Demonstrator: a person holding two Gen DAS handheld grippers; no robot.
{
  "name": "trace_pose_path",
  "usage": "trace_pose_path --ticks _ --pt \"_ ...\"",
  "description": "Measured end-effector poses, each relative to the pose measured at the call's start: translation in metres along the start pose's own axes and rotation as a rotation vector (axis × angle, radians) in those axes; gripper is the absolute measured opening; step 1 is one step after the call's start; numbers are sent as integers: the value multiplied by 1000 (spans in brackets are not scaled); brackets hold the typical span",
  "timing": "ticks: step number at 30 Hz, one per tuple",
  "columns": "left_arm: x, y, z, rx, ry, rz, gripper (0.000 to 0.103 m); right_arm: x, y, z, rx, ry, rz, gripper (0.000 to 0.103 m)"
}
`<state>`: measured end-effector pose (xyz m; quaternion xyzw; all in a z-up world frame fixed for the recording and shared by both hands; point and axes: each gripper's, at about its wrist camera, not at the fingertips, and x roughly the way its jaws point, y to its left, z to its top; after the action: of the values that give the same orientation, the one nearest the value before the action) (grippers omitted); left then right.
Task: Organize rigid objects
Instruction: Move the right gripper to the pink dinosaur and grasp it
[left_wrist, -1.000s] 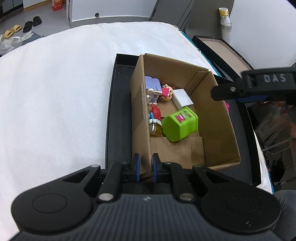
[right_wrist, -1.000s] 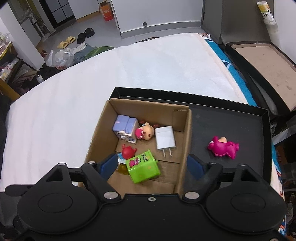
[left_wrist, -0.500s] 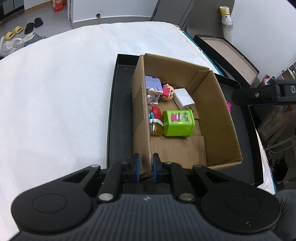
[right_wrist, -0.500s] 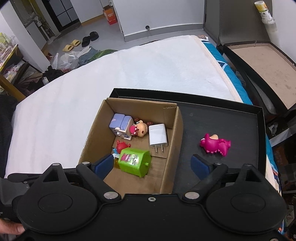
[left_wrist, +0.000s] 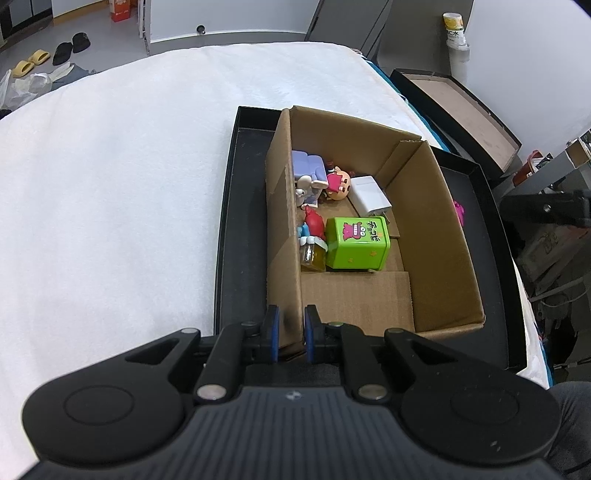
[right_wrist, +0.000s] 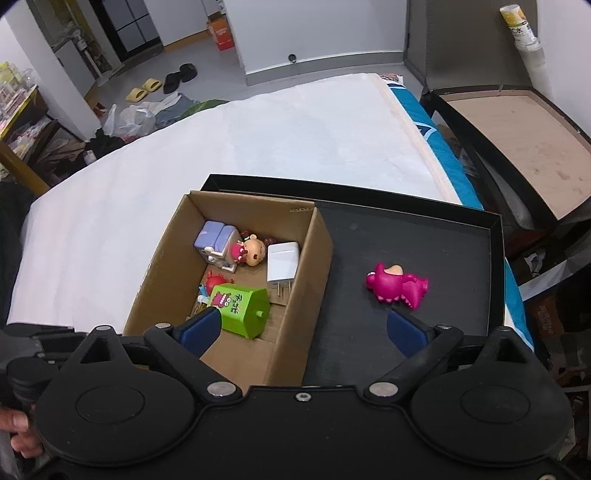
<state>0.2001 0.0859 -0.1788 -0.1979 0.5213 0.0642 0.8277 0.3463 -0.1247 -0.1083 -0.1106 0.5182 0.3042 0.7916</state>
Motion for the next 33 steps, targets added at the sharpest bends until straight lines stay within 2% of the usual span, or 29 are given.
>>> trace_pose_path --ticks 13,24,33 --pt "4 -3 1 -2 10 15 13 12 -43 -1 39 22 3 103" --pt "9 -1 3 -11 28 10 13 32 -85 9 169 44 -11 103" --pt "14 -2 5 -11 40 18 13 56 -96 18 192 46 -43 102"
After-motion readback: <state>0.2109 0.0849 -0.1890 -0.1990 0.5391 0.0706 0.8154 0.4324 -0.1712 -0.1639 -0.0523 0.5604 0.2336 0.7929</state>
